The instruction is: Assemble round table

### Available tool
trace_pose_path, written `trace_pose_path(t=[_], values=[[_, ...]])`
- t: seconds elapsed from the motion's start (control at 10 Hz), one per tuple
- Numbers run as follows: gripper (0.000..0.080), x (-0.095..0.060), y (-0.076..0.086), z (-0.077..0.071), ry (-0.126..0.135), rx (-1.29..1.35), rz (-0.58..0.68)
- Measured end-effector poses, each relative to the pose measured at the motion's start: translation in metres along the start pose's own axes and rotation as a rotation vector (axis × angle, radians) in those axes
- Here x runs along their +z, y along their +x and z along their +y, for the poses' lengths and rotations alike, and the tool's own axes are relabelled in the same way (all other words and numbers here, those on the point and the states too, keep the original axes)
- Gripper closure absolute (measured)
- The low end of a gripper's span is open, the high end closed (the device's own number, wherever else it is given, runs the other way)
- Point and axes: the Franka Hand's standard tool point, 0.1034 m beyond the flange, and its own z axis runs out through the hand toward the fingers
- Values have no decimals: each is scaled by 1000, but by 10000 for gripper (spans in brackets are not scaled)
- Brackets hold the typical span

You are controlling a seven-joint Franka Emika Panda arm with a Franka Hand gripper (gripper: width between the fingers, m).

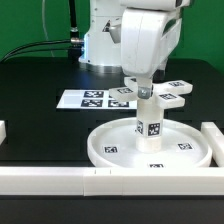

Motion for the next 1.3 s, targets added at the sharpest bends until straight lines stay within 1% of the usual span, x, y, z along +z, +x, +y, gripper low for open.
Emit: trace_pose_path(t=[0.2,0.4,0.5,0.6,1.0,1.1,1.3], values=[[151,5,-2,-1,4,-7,-10],[151,7,-2,-1,5,-5,-11],[275,7,-3,-1,6,-4,-11],[360,7,-3,-2,7,-4,-12],[360,7,-3,-2,9,56,-10],[360,7,-3,-3,15,267,-2],[359,7,-2,-4,26,526,4]])
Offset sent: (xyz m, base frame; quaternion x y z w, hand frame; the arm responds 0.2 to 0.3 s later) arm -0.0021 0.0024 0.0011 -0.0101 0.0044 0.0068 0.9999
